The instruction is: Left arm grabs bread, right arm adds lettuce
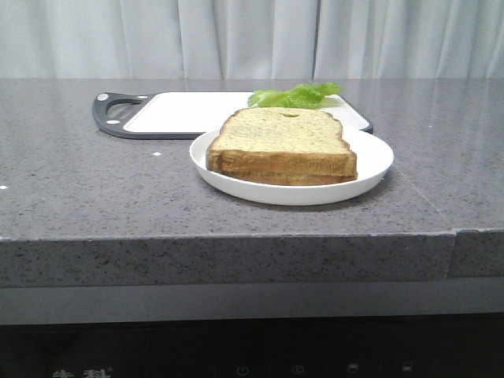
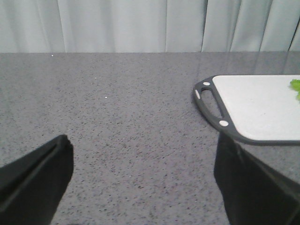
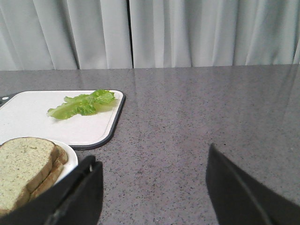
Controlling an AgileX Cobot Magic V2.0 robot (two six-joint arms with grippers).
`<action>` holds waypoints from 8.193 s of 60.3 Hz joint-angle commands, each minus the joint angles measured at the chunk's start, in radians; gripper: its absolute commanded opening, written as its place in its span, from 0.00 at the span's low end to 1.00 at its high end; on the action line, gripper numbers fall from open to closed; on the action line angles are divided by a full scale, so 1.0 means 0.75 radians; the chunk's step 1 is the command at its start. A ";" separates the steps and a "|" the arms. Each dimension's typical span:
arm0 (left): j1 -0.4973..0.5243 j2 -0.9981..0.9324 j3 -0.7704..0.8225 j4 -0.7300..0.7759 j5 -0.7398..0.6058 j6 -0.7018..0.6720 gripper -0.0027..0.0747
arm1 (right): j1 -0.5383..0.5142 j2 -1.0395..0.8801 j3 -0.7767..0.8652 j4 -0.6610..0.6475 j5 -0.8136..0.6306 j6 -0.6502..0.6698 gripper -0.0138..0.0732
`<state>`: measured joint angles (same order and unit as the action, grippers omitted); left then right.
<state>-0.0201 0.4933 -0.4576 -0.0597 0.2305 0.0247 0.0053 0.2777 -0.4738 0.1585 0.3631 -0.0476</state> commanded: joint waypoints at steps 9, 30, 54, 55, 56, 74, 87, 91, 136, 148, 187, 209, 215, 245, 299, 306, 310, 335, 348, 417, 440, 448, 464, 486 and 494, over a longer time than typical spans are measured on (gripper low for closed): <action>-0.085 0.137 -0.156 -0.430 0.056 0.075 0.86 | -0.007 0.025 -0.047 -0.006 -0.058 -0.014 0.74; -0.599 0.796 -0.622 -0.474 0.271 0.130 0.86 | -0.006 0.025 -0.047 -0.006 -0.033 -0.014 0.74; -0.775 1.428 -1.155 -0.503 0.587 0.130 0.86 | -0.006 0.025 -0.047 -0.006 -0.033 -0.014 0.74; -0.779 1.448 -1.169 -0.503 0.593 0.130 0.86 | -0.006 0.025 -0.047 -0.006 -0.033 -0.014 0.74; -0.782 1.461 -1.178 -0.503 0.593 0.130 0.86 | -0.006 0.025 -0.047 -0.006 -0.033 -0.014 0.74; -0.785 1.616 -1.242 -0.501 0.605 0.130 0.86 | -0.006 0.025 -0.047 -0.006 -0.033 -0.014 0.74; -0.785 1.623 -1.242 -0.501 0.614 0.130 0.60 | -0.006 0.025 -0.047 -0.006 -0.033 -0.014 0.74; -0.785 1.623 -1.242 -0.501 0.615 0.130 0.48 | -0.006 0.025 -0.047 -0.006 -0.033 -0.014 0.74; -0.782 1.471 -1.250 -0.465 0.595 0.130 0.01 | -0.007 0.025 -0.047 -0.006 -0.003 -0.014 0.74; -0.782 1.302 -1.226 -0.338 0.494 0.109 0.01 | -0.007 0.026 -0.047 -0.006 -0.015 -0.014 0.74; -0.782 0.416 -0.468 0.838 0.102 -0.750 0.01 | 0.044 1.079 -0.520 -0.005 -0.216 -0.135 0.74; -0.782 0.271 -0.417 0.932 0.278 -0.842 0.01 | 0.249 1.786 -1.305 -0.006 0.052 -0.329 0.74; -0.782 0.271 -0.417 0.932 0.263 -0.842 0.01 | 0.271 1.999 -1.595 -0.006 0.231 -0.330 0.74; -0.782 0.271 -0.417 0.932 0.287 -0.842 0.01 | 0.318 2.562 -2.326 0.049 0.587 -0.344 0.73; -0.782 0.271 -0.417 0.933 0.340 -0.842 0.01 | 0.328 2.120 -2.014 0.121 0.651 -0.343 0.12; -0.782 0.271 -0.417 0.931 0.338 -0.842 0.01 | 0.370 1.903 -1.681 0.125 0.472 -0.343 0.12; -0.782 0.271 -0.417 0.931 0.338 -0.842 0.01 | 0.408 1.779 -1.488 0.125 0.356 -0.343 0.12; -0.782 0.271 -0.417 0.927 0.338 -0.842 0.01 | 0.585 1.550 -0.839 0.124 0.021 -0.343 0.12; -0.782 0.271 -0.417 0.921 0.338 -0.842 0.01 | 0.581 1.595 -0.831 0.125 0.016 -0.343 0.12; -0.782 0.301 -0.437 0.775 0.346 -0.842 0.01 | 0.581 0.969 -0.671 0.134 0.005 -0.343 0.07; -0.782 0.661 -0.781 -0.074 0.374 -0.482 0.01 | 0.581 0.364 -0.304 0.195 -0.001 -0.277 0.09; -0.782 0.819 -0.897 -0.693 0.386 -0.002 0.01 | 0.581 0.196 -0.225 0.195 0.024 -0.252 0.09; -0.598 1.226 -1.079 -1.570 0.750 0.610 0.01 | 0.581 0.063 -0.209 0.195 0.158 -0.247 0.09; -0.433 1.567 -1.092 -1.812 0.988 0.748 0.01 | 0.581 0.063 -0.209 0.197 0.177 -0.247 0.09; -0.433 1.619 -1.092 -1.775 1.022 0.758 0.01 | 0.581 0.063 -0.209 0.197 0.177 -0.247 0.09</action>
<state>-0.3482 1.7347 -1.2415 -1.3415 0.9506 0.5827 0.4435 0.3180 -0.6051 0.2903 0.5647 -0.2308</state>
